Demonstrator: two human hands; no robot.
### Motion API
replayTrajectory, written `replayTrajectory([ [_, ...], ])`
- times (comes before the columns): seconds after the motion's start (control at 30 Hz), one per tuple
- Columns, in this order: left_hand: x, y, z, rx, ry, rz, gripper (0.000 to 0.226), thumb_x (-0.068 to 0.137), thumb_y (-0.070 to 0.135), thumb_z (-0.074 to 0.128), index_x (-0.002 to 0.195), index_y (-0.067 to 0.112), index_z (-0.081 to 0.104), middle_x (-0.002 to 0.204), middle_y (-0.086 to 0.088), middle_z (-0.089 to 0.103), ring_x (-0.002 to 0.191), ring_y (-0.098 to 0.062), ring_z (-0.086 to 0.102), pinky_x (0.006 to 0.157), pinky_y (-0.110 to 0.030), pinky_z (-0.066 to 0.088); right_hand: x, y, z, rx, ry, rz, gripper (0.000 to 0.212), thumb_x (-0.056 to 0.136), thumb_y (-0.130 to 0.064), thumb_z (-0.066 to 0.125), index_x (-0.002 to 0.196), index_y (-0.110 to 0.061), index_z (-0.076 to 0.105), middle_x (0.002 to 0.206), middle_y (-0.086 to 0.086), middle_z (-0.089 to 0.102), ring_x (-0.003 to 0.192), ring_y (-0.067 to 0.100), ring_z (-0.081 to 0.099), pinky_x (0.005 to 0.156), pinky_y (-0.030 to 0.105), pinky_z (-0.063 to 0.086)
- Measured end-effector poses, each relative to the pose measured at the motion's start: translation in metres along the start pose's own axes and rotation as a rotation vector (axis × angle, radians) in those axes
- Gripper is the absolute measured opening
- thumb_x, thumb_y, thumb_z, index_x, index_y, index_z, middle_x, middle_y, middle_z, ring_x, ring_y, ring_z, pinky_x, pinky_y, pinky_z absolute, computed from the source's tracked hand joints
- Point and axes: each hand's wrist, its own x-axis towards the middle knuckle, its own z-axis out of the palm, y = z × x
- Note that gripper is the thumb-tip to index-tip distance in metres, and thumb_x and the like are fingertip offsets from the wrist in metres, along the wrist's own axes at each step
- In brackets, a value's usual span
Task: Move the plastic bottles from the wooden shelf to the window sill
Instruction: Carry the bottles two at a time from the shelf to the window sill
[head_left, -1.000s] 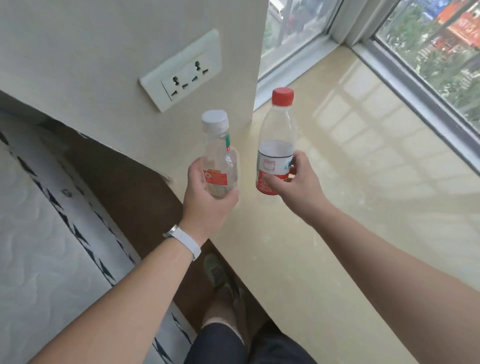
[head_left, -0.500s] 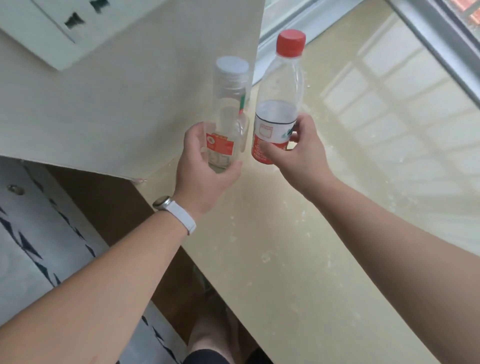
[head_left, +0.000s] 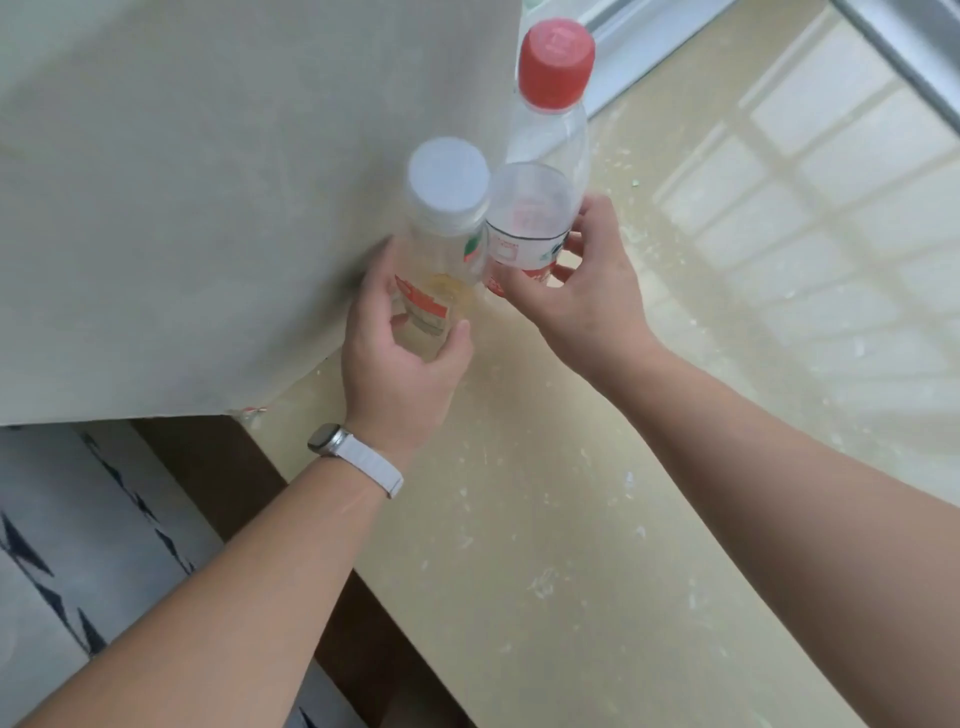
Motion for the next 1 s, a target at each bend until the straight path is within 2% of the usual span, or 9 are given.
replayTrajectory([
  [0.13, -0.006, -0.009, 0.008, -0.079, 0.045, -0.027, 0.074, 0.075, 0.008, 0.070, 0.143, -0.003, 0.042, 0.134, -0.023, 0.052, 0.125, -0.034, 0.054, 0.102, -0.054, 0.047, 0.008, 0.005, 0.002, -0.041, -0.030, -0.040, 0.057, 0.076, -0.033, 0.083, 0.115, -0.037, 0.042, 0.113, -0.019, 0.061, 0.106, -0.005, 0.059, 0.092, 0.027, 0.054],
  [0.27, -0.015, -0.005, 0.009, -0.126, 0.125, -0.066, 0.080, 0.071, 0.016, 0.081, 0.138, -0.004, 0.042, 0.137, -0.020, 0.048, 0.130, -0.031, 0.050, 0.105, -0.053, 0.046, 0.008, 0.007, 0.007, -0.096, -0.071, -0.074, 0.058, 0.078, -0.033, 0.081, 0.107, -0.051, 0.035, 0.113, -0.020, 0.059, 0.109, -0.008, 0.055, 0.091, 0.016, 0.049],
  [0.4, -0.016, -0.004, 0.004, 0.010, 0.205, -0.026, 0.080, 0.072, 0.028, 0.085, 0.139, 0.002, 0.049, 0.123, 0.002, 0.046, 0.114, -0.025, 0.056, 0.098, -0.042, 0.051, 0.008, 0.016, 0.010, -0.107, -0.087, -0.087, 0.059, 0.079, -0.034, 0.081, 0.115, -0.045, 0.036, 0.119, -0.015, 0.057, 0.115, -0.007, 0.053, 0.094, 0.015, 0.047],
  [0.47, -0.018, -0.002, 0.002, 0.002, 0.206, -0.057, 0.079, 0.074, 0.031, 0.084, 0.141, 0.007, 0.049, 0.121, 0.008, 0.048, 0.107, -0.022, 0.059, 0.091, -0.042, 0.054, 0.010, 0.019, 0.011, -0.104, -0.094, -0.074, 0.056, 0.079, -0.034, 0.080, 0.115, -0.044, 0.038, 0.121, -0.014, 0.056, 0.115, -0.007, 0.052, 0.096, 0.018, 0.048],
  [0.57, -0.019, -0.003, 0.001, -0.045, 0.214, -0.123, 0.075, 0.078, 0.027, 0.082, 0.141, 0.009, 0.047, 0.127, -0.002, 0.058, 0.110, -0.021, 0.061, 0.090, -0.050, 0.054, 0.012, 0.020, 0.013, -0.103, -0.093, -0.063, 0.053, 0.080, -0.031, 0.079, 0.115, -0.041, 0.041, 0.120, -0.013, 0.055, 0.112, -0.007, 0.053, 0.095, 0.017, 0.048],
  [0.67, -0.017, -0.005, -0.001, -0.044, 0.221, -0.155, 0.072, 0.078, 0.025, 0.082, 0.139, 0.009, 0.047, 0.130, -0.007, 0.059, 0.115, -0.022, 0.060, 0.093, -0.051, 0.053, 0.013, 0.019, 0.015, -0.125, -0.080, -0.058, 0.052, 0.080, -0.032, 0.079, 0.115, -0.040, 0.042, 0.118, -0.014, 0.056, 0.112, -0.006, 0.053, 0.094, 0.016, 0.047],
  [0.83, -0.021, 0.002, -0.003, -0.031, 0.162, -0.168, 0.065, 0.079, 0.021, 0.080, 0.136, 0.016, 0.049, 0.131, 0.001, 0.058, 0.114, -0.014, 0.058, 0.095, -0.046, 0.052, 0.013, 0.016, 0.015, -0.183, -0.094, -0.044, 0.052, 0.080, -0.032, 0.078, 0.115, -0.041, 0.041, 0.116, -0.019, 0.056, 0.109, -0.013, 0.050, 0.097, 0.023, 0.046],
  [0.93, -0.021, 0.005, -0.005, -0.024, 0.122, -0.161, 0.063, 0.081, 0.018, 0.079, 0.133, 0.028, 0.046, 0.128, 0.006, 0.057, 0.112, -0.009, 0.057, 0.096, -0.042, 0.051, 0.014, 0.013, 0.016, -0.209, -0.089, -0.033, 0.051, 0.080, -0.035, 0.077, 0.114, -0.041, 0.040, 0.117, -0.019, 0.058, 0.107, -0.012, 0.051, 0.093, 0.018, 0.045],
  [1.0, -0.020, 0.005, -0.008, -0.018, 0.112, -0.181, 0.061, 0.082, 0.018, 0.079, 0.134, 0.021, 0.048, 0.127, 0.002, 0.058, 0.113, -0.009, 0.057, 0.097, -0.039, 0.050, 0.014, 0.013, 0.015, -0.229, -0.086, -0.029, 0.052, 0.080, -0.037, 0.077, 0.117, -0.040, 0.040, 0.119, -0.019, 0.057, 0.106, -0.012, 0.052, 0.090, 0.014, 0.043],
])
